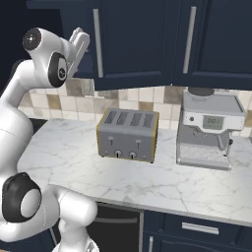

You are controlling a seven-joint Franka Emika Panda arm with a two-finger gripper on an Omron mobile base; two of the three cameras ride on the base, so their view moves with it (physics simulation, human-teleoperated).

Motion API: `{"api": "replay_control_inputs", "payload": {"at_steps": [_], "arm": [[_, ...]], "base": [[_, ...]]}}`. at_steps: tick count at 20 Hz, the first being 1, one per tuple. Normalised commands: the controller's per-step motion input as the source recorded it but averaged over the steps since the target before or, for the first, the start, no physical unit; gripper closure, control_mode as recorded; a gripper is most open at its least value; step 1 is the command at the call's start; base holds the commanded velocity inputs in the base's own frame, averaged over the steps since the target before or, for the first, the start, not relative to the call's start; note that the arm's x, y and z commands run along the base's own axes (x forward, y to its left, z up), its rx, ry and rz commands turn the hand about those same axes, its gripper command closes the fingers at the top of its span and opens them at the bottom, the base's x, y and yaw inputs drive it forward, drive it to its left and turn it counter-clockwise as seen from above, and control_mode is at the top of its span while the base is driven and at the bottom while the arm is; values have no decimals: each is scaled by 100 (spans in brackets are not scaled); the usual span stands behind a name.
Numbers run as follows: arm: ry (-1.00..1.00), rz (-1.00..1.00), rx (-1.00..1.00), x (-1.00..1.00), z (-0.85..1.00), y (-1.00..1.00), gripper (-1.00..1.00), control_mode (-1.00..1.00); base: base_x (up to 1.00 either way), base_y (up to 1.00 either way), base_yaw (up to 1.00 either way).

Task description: Open the cabinet, pick the kettle from the cabinet, and place it in the sink.

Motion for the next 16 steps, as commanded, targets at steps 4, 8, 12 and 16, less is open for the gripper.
{"api": "replay_control_inputs", "payload": {"at_steps": [4,8,12,16], "arm": [[-7,-3,5,1,0,-12,-100,-100],[-8,-6,0,7,11,-19,-100,-100],[-1,-12,0,1,14,-26,-100,-100],[0,-15,0,-2,12,-33,-100,-100]], "base": [[0,0,0],[0,0,0],[0,0,0],[0,0,0]]}}
